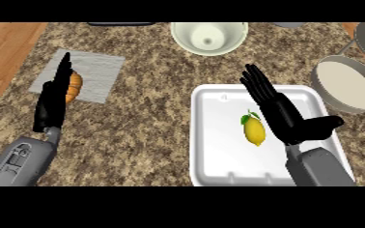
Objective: Pick the lemon from the tray and place it in the tiered basket
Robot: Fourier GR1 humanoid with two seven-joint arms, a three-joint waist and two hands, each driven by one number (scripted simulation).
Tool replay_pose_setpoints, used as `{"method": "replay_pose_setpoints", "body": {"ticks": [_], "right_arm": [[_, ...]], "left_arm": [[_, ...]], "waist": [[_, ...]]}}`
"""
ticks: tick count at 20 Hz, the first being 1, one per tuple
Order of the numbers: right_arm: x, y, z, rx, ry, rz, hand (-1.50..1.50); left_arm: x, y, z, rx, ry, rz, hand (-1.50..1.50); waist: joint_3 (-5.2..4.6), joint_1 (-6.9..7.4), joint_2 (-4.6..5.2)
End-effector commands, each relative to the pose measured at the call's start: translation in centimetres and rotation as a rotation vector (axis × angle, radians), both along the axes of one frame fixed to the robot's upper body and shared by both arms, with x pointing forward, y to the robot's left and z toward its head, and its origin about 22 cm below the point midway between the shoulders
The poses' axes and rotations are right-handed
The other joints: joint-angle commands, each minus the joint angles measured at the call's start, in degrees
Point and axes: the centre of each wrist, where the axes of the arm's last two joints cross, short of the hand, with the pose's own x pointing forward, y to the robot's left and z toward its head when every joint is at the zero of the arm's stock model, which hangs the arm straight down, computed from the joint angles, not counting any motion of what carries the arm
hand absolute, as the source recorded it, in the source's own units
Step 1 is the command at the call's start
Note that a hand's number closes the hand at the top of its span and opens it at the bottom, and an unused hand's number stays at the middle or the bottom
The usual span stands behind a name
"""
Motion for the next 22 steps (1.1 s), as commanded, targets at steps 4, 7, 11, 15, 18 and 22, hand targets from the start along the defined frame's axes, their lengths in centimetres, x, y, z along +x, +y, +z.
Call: {"method": "replay_pose_setpoints", "body": {"ticks": [4,7,11,15,18,22], "right_arm": [[1.0,-7.1,5.6,-0.247,-0.252,-0.421,1.50],[0.1,-15.6,4.8,-0.550,-0.137,-0.838,1.50],[-1.5,-13.0,2.1,-0.163,-0.111,-1.236,-1.50],[-6.5,-8.8,4.2,-0.155,-0.226,-1.181,-1.50],[-8.7,-7.8,6.2,-0.266,-0.128,-1.083,-1.50],[-11.3,-8.0,4.6,-0.513,0.103,-0.904,-1.50]], "left_arm": [[-4.9,-0.6,-5.5,-0.117,0.156,0.043,0.00],[-4.9,-1.3,-6.1,-0.168,0.197,0.071,0.00],[-7.8,-3.1,-8.6,-0.260,0.233,0.055,0.00],[-9.6,-2.9,-8.7,-0.269,0.221,-0.001,0.00],[-9.8,-2.8,-8.7,-0.233,0.220,0.010,0.00],[-8.6,-3.0,-8.4,-0.256,0.189,0.007,0.00]], "waist": [[-1.72,-1.87,0.35],[-2.97,-7.43,0.96],[-1.49,-4.44,0.46],[-1.50,-2.47,0.75],[-1.63,-2.13,0.87],[-1.88,-2.35,1.21]]}}
